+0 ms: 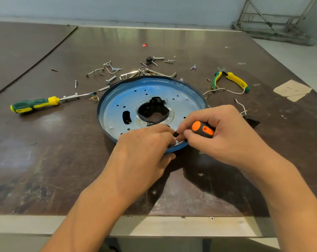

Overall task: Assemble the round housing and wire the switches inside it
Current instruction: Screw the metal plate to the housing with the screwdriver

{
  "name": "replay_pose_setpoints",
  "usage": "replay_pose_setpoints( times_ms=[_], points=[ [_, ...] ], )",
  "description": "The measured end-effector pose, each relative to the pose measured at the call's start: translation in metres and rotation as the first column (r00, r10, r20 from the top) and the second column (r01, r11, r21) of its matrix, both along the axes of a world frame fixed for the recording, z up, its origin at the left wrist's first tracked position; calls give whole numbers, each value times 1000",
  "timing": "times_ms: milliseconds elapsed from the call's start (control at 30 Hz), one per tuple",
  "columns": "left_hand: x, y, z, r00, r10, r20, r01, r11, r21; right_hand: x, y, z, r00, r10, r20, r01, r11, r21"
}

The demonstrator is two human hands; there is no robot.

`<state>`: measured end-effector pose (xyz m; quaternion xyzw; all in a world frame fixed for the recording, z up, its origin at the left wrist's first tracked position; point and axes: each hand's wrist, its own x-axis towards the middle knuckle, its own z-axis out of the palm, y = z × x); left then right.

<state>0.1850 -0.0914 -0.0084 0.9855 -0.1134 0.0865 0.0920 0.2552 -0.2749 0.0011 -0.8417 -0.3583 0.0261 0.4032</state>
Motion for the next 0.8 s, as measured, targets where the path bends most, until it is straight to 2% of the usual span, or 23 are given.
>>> replay_pose_setpoints(
  times_ms=[100, 467, 667, 800],
  points=[
    [1, 1, 1, 1000, -3, -22, 2, 1000, -19, 1, 1, 0, 1000, -13, 20, 13, 1000, -3],
    [0, 6, 2, 999, -39, -14, 38, 998, -45, -1, -4, 2, 998, 10, -55, -11, 1000, -7],
    [1, 9, 2, 995, -96, -17, 95, 994, -61, 3, -13, 2, 988, -15, -157, 32, 994, 108],
    [-1, 8, 4, 994, -108, -8, 107, 991, -75, 6, -27, 5, 995, -47, -87, 47, 999, -6]
  ],
)
